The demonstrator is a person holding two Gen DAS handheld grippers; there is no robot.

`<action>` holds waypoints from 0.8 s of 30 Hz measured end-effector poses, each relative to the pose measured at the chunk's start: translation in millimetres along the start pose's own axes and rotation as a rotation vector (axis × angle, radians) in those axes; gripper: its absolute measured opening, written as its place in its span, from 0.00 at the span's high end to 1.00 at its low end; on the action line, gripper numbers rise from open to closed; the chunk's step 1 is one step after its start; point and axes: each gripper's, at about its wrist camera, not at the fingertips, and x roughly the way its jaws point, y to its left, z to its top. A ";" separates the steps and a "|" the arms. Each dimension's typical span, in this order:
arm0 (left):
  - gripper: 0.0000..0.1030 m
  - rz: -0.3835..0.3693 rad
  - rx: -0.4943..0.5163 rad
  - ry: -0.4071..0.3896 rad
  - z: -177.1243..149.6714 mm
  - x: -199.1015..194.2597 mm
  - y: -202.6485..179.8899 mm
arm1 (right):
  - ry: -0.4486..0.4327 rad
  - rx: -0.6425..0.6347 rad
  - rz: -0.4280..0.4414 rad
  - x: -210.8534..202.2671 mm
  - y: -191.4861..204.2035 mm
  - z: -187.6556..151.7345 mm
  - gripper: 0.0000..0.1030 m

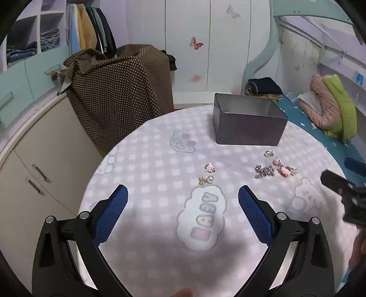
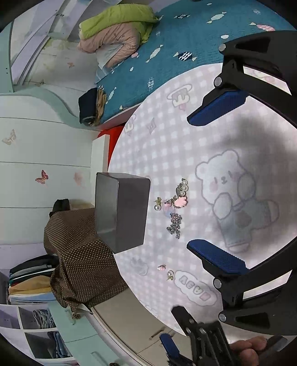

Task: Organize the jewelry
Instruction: 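Grasp the small pearl and gold charm with the left tool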

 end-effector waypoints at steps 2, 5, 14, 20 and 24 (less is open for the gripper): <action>0.06 0.001 0.001 0.021 5.2 15.6 -2.0 | 0.006 -0.002 -0.002 3.2 -0.2 1.0 0.07; 0.06 -0.001 0.017 0.046 9.0 33.8 -4.6 | 0.019 0.000 0.001 9.7 -1.4 3.3 0.07; 0.20 -0.005 0.033 0.139 9.1 79.1 -3.4 | 0.049 0.000 0.012 24.6 -7.0 4.6 0.07; 0.66 -0.058 0.027 0.154 7.3 85.8 0.5 | 0.067 -0.006 0.022 34.1 -7.6 6.4 0.07; 0.91 -0.111 0.013 0.151 6.2 81.8 2.5 | 0.089 -0.010 0.033 45.2 -11.8 9.6 0.07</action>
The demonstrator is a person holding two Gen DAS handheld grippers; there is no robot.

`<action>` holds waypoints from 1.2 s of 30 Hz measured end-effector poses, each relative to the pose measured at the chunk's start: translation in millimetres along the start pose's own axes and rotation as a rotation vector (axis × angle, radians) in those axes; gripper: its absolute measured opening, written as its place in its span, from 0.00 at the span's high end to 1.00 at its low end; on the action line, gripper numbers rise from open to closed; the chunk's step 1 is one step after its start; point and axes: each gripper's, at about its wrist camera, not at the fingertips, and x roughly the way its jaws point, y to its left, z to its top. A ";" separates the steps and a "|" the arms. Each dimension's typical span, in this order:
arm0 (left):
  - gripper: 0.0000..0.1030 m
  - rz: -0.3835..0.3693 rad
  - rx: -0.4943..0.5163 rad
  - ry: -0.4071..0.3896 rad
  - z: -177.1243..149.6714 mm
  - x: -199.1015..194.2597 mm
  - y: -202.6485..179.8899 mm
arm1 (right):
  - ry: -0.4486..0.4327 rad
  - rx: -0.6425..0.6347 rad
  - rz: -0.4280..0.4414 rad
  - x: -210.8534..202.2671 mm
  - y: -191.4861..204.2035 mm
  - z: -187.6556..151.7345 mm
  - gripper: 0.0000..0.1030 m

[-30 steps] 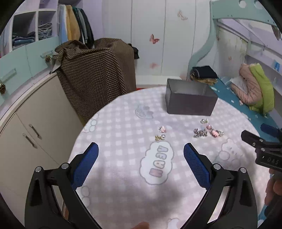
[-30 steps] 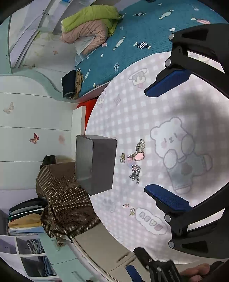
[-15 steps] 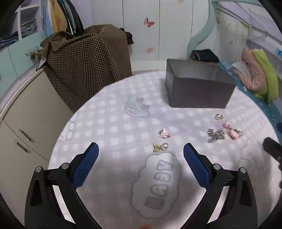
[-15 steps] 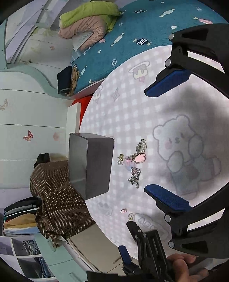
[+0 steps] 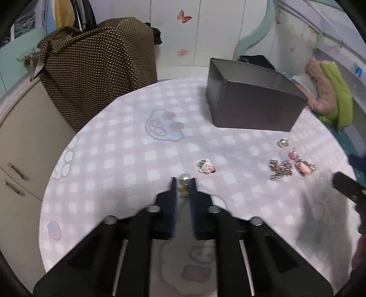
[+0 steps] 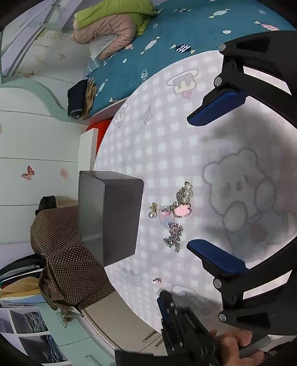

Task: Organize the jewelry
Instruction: 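Grasp the small pearl and gold charm with the left tool, then grasp the pink charm on a silver chain with the right tool while the left tool holds the pearl charm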

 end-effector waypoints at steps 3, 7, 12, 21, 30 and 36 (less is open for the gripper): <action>0.91 -0.008 -0.005 -0.026 -1.6 -9.5 0.9 | 0.028 -0.014 0.015 10.9 -1.8 1.1 0.07; 0.91 -0.021 -0.008 -0.052 -0.8 -23.4 -1.4 | 0.060 -0.046 0.036 27.4 -1.2 1.9 0.16; 0.92 -0.037 -0.005 -0.072 -3.9 -37.5 -2.3 | 0.082 -0.088 0.067 44.6 4.5 6.4 0.38; 0.91 -0.051 -0.009 -0.081 -10.3 -50.8 -0.8 | 0.058 -0.134 0.121 34.6 7.6 -6.0 0.85; 0.91 -0.059 -0.001 -0.090 -11.6 -55.9 -3.7 | 0.021 -0.087 0.166 14.6 -5.2 -14.4 0.85; 0.91 -0.059 0.002 -0.092 -12.7 -58.5 -3.5 | 0.017 -0.086 0.204 -1.1 -5.5 -25.1 0.85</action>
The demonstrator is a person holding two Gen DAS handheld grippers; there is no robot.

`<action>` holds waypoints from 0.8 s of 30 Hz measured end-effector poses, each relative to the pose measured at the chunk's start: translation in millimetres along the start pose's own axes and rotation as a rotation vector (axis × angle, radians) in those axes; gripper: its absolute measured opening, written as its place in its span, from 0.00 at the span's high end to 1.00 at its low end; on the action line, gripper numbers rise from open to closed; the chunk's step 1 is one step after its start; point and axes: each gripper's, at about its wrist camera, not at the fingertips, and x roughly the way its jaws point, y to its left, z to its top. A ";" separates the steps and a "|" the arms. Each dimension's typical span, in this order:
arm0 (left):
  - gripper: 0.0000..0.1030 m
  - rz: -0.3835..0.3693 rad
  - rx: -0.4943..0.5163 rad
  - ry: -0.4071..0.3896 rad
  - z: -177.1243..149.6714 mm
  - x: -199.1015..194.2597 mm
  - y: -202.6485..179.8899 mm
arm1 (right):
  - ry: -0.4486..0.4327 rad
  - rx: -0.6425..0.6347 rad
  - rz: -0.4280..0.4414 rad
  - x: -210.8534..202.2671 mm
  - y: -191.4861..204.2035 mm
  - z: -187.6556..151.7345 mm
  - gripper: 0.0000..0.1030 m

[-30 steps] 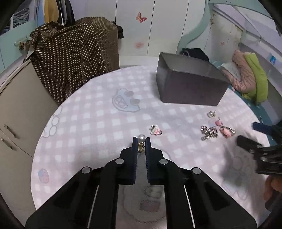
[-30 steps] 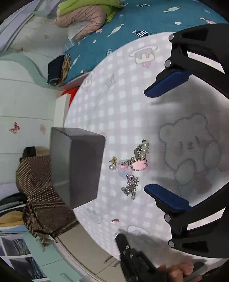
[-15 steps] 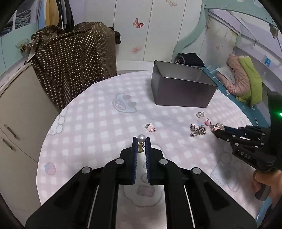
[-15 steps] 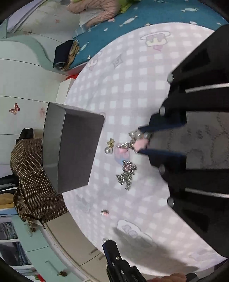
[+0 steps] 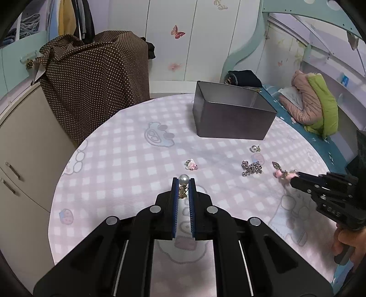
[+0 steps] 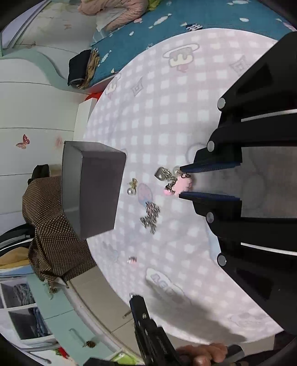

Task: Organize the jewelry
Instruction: 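Grasp the pink charm on a silver chain with the right tool while the left tool holds the pearl charm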

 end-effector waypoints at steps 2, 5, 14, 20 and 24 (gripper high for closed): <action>0.91 0.000 0.003 -0.003 0.5 -1.7 -0.5 | -0.035 0.020 0.043 -13.4 -2.2 -3.8 0.85; 0.91 -0.004 0.005 -0.006 1.0 -3.5 -1.8 | -0.030 -0.019 0.045 -19.6 3.4 -9.2 0.85; 0.91 -0.016 0.031 -0.008 -0.5 -7.4 -11.4 | 0.057 -0.156 -0.045 -16.4 21.3 -31.1 0.79; 0.91 -0.017 0.031 -0.008 0.2 -7.8 -11.9 | 0.060 -0.182 -0.029 -9.7 27.4 -26.9 0.54; 0.91 -0.016 0.039 -0.005 -1.1 -8.7 -12.7 | 0.058 -0.199 -0.010 -1.2 32.9 -29.9 0.60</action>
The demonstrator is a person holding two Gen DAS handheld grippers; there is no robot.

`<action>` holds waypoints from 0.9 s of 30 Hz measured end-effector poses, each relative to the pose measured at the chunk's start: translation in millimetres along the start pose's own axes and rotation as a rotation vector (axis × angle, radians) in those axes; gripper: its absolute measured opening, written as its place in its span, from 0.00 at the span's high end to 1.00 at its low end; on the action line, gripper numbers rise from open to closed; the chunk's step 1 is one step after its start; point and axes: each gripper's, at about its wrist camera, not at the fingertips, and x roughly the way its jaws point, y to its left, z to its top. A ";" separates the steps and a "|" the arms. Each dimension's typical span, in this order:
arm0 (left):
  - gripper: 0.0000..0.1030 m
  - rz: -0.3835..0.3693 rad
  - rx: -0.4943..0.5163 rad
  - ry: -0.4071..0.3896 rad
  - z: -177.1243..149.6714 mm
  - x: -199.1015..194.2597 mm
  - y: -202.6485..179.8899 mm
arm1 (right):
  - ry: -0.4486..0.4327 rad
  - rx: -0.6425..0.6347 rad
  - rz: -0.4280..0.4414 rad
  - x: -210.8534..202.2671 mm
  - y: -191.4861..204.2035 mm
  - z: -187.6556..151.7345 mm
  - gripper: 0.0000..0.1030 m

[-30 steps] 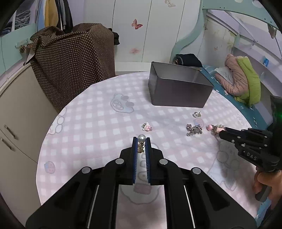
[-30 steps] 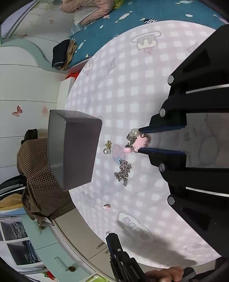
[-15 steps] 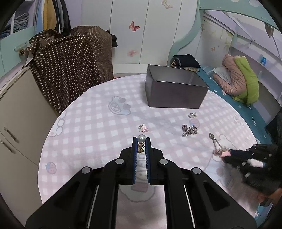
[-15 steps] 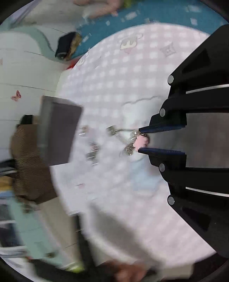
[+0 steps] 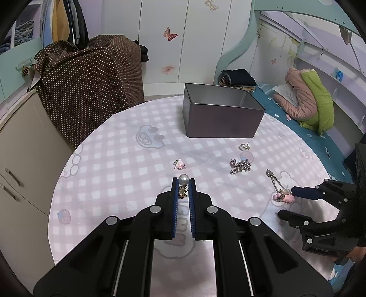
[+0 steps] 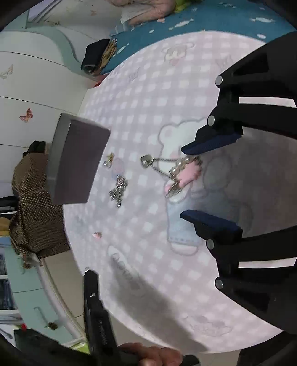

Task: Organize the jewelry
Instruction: 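Grasp the pink charm on a silver chain with the right tool while the left tool holds the pearl charm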

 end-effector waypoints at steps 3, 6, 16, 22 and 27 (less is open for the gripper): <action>0.91 0.005 -0.003 0.003 -0.4 -0.6 2.2 | -0.034 -0.011 0.003 -7.8 5.9 0.4 0.65; 0.91 0.007 -0.006 -0.001 -0.4 -2.8 4.2 | -0.059 -0.003 0.005 -15.9 5.7 -0.1 0.65; 0.91 0.001 -0.010 -0.001 -2.2 -4.4 4.5 | -0.023 -0.016 0.050 -0.6 7.1 2.2 0.93; 0.91 -0.002 -0.019 0.003 -3.9 -2.7 5.6 | -0.009 -0.038 0.031 2.2 14.4 2.4 0.93; 0.91 -0.001 -0.015 -0.004 -3.0 -6.2 5.3 | -0.060 0.038 0.098 -10.0 5.4 2.6 0.93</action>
